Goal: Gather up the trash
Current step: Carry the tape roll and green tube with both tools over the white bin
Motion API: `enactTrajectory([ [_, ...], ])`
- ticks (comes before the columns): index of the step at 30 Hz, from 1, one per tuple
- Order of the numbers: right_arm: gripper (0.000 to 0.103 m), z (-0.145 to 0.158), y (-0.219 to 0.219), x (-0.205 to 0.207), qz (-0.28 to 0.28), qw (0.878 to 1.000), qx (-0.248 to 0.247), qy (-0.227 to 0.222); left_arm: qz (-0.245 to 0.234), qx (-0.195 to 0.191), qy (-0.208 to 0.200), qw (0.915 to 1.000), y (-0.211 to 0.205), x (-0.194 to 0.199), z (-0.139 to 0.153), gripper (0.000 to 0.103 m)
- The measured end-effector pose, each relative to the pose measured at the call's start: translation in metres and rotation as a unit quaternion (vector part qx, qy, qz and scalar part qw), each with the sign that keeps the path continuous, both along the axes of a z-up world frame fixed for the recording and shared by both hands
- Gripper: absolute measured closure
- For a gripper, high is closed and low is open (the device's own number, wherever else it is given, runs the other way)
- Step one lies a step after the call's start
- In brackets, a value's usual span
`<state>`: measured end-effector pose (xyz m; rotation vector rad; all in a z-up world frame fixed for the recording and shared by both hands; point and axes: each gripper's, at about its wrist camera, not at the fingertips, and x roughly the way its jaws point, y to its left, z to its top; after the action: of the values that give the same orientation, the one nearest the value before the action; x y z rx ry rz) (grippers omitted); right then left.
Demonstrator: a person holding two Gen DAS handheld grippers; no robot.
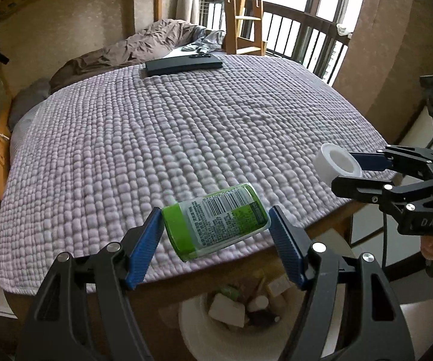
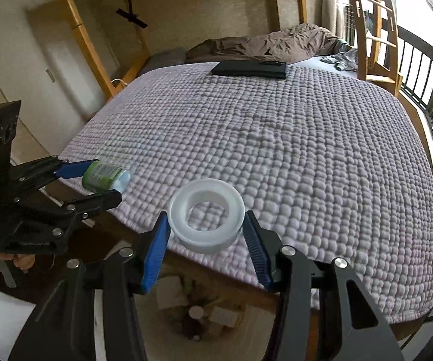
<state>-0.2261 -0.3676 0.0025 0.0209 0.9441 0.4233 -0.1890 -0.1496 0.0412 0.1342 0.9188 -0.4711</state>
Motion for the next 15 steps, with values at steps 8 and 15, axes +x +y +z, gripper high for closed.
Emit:
enactTrajectory([
  [8,0.054,0.001,0.004,-0.028,0.031,0.999,0.008,0.008,-0.028,-0.003,0.006,0.9996,0.002,-0.024,0.001,0.031],
  [15,0.054,-0.001,0.009,-0.045,0.052,0.998,0.014,0.022,-0.049,0.001,0.016,0.9986,0.001,-0.043,-0.002,0.031],
])
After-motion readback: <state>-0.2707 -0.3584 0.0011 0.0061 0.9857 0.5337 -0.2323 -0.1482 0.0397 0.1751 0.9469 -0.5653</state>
